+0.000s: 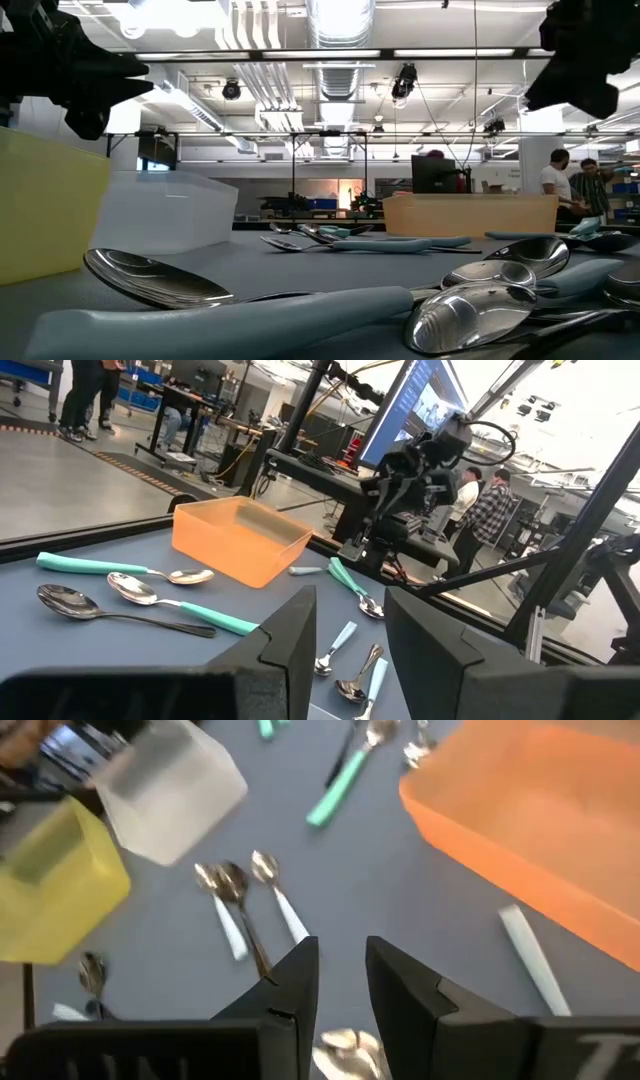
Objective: Sort silverware by color (type)
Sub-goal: Put the green spoon into the orange bin
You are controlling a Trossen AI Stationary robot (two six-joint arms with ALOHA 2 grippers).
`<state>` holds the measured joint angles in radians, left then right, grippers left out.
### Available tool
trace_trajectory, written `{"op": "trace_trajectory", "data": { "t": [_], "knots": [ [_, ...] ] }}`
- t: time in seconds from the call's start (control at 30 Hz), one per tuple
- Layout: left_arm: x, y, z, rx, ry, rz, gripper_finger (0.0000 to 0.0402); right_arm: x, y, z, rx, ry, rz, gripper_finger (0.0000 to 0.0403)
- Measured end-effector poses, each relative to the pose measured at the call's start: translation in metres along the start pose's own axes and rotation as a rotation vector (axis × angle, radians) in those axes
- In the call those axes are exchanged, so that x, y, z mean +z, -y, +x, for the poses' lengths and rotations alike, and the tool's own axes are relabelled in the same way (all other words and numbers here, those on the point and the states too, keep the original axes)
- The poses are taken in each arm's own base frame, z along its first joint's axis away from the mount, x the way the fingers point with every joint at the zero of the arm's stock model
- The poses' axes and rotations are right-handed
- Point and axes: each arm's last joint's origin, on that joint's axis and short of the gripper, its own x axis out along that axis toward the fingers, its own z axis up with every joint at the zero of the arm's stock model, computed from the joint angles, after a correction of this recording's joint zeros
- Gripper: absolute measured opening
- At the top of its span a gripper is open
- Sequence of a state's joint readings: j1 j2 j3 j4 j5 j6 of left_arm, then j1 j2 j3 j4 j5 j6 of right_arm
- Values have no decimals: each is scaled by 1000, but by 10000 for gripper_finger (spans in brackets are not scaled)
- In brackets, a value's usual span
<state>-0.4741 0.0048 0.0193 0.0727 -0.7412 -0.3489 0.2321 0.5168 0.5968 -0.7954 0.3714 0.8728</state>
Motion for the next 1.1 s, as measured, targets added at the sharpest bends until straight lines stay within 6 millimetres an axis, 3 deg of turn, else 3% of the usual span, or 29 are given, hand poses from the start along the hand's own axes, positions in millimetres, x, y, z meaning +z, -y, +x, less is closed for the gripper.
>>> {"op": "trace_trajectory", "data": {
  "t": [0.13,0.23,0.4,0.73,1.1],
  "knots": [
    [0,0,0,0,0,0,103,-2,0,-2,-1,-101,25,109],
    [0,0,0,0,0,0,103,-7,-4,8,6,-190,11,134],
    [0,0,0,0,0,0,103,-14,-12,26,39,-358,-252,158],
    [0,0,0,0,0,0,103,-29,-18,66,-62,-574,-574,151],
    [0,0,0,1,-3,3,103,-40,-22,94,-146,-710,-652,142]
  ]
}}
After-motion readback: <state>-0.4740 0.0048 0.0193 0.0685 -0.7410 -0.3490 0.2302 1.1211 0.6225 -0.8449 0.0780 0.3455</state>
